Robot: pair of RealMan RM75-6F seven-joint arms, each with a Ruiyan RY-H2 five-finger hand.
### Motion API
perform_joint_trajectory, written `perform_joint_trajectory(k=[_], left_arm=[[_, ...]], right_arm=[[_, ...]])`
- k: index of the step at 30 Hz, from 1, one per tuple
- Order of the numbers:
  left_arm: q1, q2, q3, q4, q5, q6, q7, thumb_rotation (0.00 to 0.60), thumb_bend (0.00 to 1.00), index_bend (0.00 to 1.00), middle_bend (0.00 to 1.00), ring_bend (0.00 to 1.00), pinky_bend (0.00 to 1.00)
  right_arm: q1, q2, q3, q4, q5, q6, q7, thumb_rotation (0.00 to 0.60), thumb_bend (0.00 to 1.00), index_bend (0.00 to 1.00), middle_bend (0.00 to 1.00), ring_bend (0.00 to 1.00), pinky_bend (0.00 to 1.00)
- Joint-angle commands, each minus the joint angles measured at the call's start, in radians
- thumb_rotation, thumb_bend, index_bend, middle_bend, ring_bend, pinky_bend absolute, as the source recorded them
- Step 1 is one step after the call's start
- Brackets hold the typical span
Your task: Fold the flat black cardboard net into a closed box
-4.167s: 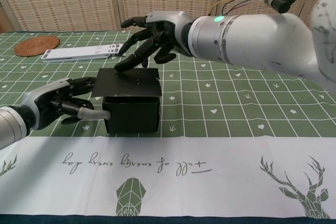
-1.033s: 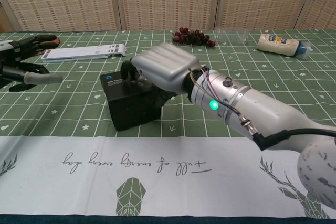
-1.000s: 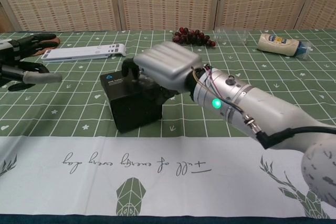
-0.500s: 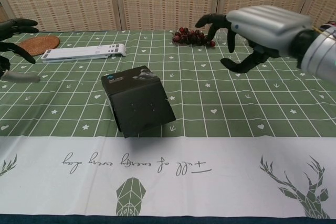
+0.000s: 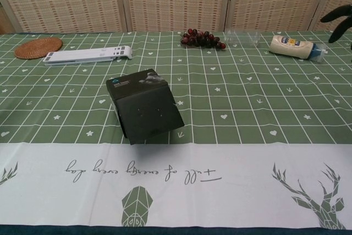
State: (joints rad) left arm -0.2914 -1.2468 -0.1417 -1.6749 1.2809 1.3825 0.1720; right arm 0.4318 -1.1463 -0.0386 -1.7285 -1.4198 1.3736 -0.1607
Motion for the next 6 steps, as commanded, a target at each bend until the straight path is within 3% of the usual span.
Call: perform_joint_trajectory(k=[1, 6], left_arm=[[0.059, 0.013, 0.034, -0.066, 0.014, 0.087, 0.062, 0.600, 0.14, 0.11, 0.11, 0.26, 0.52], [0.109, 0.003, 0.072, -0.113, 0.048, 0.155, 0.130, 0.600, 0.14, 0.11, 0.11, 0.26, 0.51]], right_arm=[[-0.080, 0.020, -0.033, 0.040, -0.046, 0.081, 0.045, 0.600, 0.47, 0.13, 0.28, 0.38, 0.54], [-0.172, 0.002, -0.048, 0.073, -0.066, 0.166, 0.075, 0.600, 0.47, 0.13, 0.28, 0.38, 0.54]])
